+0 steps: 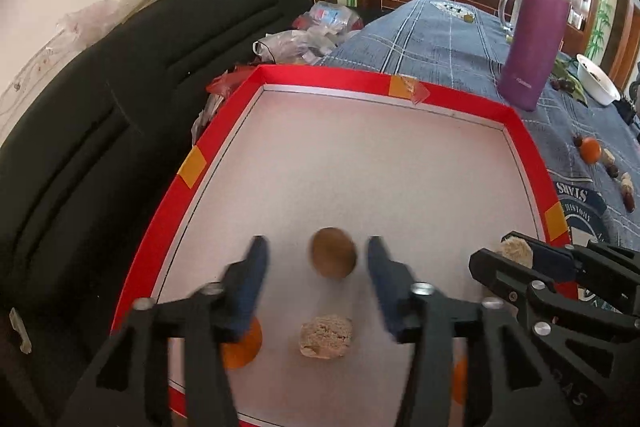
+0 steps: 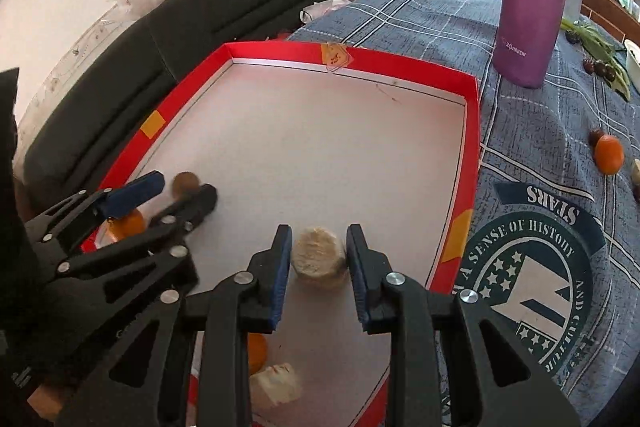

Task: Organize fruits
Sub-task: 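Carry the pale cube and brown fruit to the tray and open both grippers, then grasp a brown round fruit with the right gripper while the left grasps a red date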

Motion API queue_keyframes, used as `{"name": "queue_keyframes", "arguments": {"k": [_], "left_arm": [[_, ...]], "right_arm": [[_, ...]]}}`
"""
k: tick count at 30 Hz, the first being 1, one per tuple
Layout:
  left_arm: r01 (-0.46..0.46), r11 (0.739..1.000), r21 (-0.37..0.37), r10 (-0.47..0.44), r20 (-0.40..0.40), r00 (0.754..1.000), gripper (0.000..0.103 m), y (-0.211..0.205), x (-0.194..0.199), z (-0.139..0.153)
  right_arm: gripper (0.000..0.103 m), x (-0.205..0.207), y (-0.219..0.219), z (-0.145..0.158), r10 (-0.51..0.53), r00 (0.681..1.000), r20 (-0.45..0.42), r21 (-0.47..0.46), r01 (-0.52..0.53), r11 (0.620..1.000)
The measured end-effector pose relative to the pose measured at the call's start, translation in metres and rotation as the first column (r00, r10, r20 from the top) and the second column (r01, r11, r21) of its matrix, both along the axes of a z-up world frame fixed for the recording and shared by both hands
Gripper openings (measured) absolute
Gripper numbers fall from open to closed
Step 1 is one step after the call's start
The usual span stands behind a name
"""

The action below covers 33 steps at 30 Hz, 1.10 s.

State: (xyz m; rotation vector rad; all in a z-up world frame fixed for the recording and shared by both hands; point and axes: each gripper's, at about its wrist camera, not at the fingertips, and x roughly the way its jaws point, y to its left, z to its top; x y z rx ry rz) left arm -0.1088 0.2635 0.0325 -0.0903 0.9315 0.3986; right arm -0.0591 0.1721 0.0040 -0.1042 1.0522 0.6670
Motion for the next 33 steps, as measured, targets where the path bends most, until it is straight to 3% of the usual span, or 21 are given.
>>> {"name": "queue_keyframes", "arguments": {"k": [2, 8, 17, 20, 25, 33], "left_arm": [[-0.007, 1.000, 0.003, 0.006, 0.008, 1.000, 0.066, -0.001, -0.001, 0.003], [0.002, 1.000, -0.012, -0.001, 0.033, 0.999, 0.070, -0.011, -0.003, 0.015], [0.120, 0.993, 0.023, -0.121, 0.050, 0.991, 0.073, -0.062, -0.003, 0.030], [0.169, 0.985, 0.037, -0.171, 0.056, 0.984, 0.073, -0.082, -0.003, 0.035], [0.282, 0.958, 0.057, -0.285, 0.056, 0.957, 0.073, -0.125, 0.001, 0.043], [0.438, 0.898, 0.045, -0.440, 0.030, 0.898, 0.073, -0.196, 0.022, 0.047]], "right_arm": [[0.042, 0.002, -0.006, 0.005, -0.006, 1.000, 0.004, 0.029, 0.006, 1.000], [0.048, 0.008, -0.053, 0.034, -0.085, 0.995, 0.045, 0.153, 0.077, 0.985], [0.049, 0.039, -0.160, 0.048, -0.304, 0.952, 0.047, 0.191, 0.290, 0.938], [0.049, 0.052, -0.216, 0.054, -0.406, 0.913, 0.035, 0.203, 0.391, 0.898], [0.049, 0.074, -0.319, 0.065, -0.568, 0.823, -0.008, 0.243, 0.552, 0.797], [0.049, 0.105, -0.404, 0.041, -0.690, 0.719, -0.082, 0.171, 0.692, 0.701]]}}
